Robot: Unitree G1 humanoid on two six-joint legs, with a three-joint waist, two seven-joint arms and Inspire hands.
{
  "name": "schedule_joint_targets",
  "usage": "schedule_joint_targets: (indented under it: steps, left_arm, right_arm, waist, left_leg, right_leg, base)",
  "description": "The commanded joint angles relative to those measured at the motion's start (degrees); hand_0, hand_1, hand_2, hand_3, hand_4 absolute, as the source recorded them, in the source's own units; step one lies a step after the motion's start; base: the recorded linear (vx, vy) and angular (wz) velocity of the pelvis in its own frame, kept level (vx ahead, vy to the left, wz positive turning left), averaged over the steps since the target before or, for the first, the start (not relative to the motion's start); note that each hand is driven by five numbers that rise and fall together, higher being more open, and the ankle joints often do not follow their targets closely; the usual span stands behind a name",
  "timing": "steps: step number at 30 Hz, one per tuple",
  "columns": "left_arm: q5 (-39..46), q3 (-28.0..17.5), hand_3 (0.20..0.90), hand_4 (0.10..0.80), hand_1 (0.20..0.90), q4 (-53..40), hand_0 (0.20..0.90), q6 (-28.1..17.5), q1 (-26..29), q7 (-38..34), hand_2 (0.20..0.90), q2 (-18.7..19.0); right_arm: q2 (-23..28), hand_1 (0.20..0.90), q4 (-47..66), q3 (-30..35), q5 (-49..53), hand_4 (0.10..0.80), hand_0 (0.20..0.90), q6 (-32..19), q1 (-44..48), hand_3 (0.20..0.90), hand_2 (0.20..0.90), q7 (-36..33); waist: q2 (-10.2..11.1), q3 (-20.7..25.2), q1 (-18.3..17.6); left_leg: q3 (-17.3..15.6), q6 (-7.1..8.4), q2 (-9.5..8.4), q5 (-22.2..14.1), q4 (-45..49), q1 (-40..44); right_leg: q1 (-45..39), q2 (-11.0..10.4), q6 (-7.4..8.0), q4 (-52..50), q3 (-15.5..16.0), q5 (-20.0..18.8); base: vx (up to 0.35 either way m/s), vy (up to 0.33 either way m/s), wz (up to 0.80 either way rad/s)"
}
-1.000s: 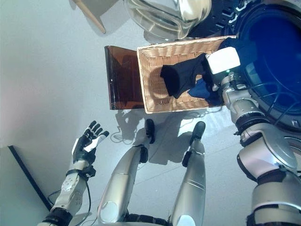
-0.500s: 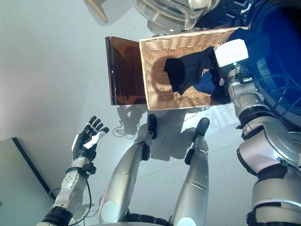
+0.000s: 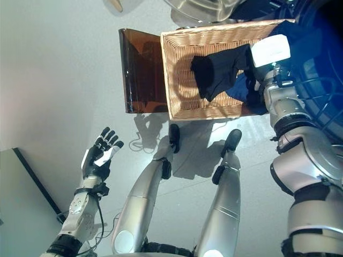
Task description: Pick up the clothes and place them into the washing machine
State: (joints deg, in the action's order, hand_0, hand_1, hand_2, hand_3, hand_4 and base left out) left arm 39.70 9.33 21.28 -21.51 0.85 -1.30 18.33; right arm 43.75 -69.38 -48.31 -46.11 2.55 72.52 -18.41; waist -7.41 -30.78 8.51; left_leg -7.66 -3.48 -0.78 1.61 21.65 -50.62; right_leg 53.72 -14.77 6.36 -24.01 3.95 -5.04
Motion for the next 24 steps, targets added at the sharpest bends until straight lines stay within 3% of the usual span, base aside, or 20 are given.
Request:
schedule_joint_targets:
  steps: [1,16,24]
  left_arm:
    - [1.4,-4.5,0.900,0.800,0.900,-6.0,0.900,-3.1,-7.1,-0.4,0.900,3.3]
    - [1.3,-4.9,0.900,0.800,0.900,-5.7,0.900,-3.2,-7.1,-0.4,0.900,3.7]
    - [0.3,-4.9,0.900,0.800,0.900,-3.3,0.900,-3.2,-6.0,-0.8,0.900,2.9]
  right_arm:
    - [3.3,0.200,1.5,-4.2,2.1,0.300,0.200,0.6,6.1,0.200,0.200,-0.5]
    - [5.2,0.200,5.4,-1.3,2.0,0.300,0.200,0.9,4.3,0.200,0.200,-3.5]
    - [6.3,0.200,10.4,3.4,4.4,0.300,0.200,0.3,1.8,0.200,0.200,-5.8]
  waist:
    - [-4.0,1.0,0.4]
    - [-3.8,1.0,0.0]
    - [-3.1,1.1,-0.8]
  left_leg:
    - [0.2,5.35,-0.78,6.3,-8.3,-3.0]
    - [0.1,5.00,-0.93,5.9,-7.8,-2.4]
    - [-0.6,4.63,-0.81,4.9,-7.3,0.3]
  right_leg:
    - [4.0,2.4,-0.81,-9.1,-0.5,6.0]
    - [3.6,2.5,-0.71,-9.9,-0.8,6.2]
    - [1.2,2.4,-0.56,-9.8,-1.0,6.3]
  base:
    - [-0.026,-0.001,0.03]
    - [0.000,0.000,0.00]
    - [0.010,0.003,-0.02]
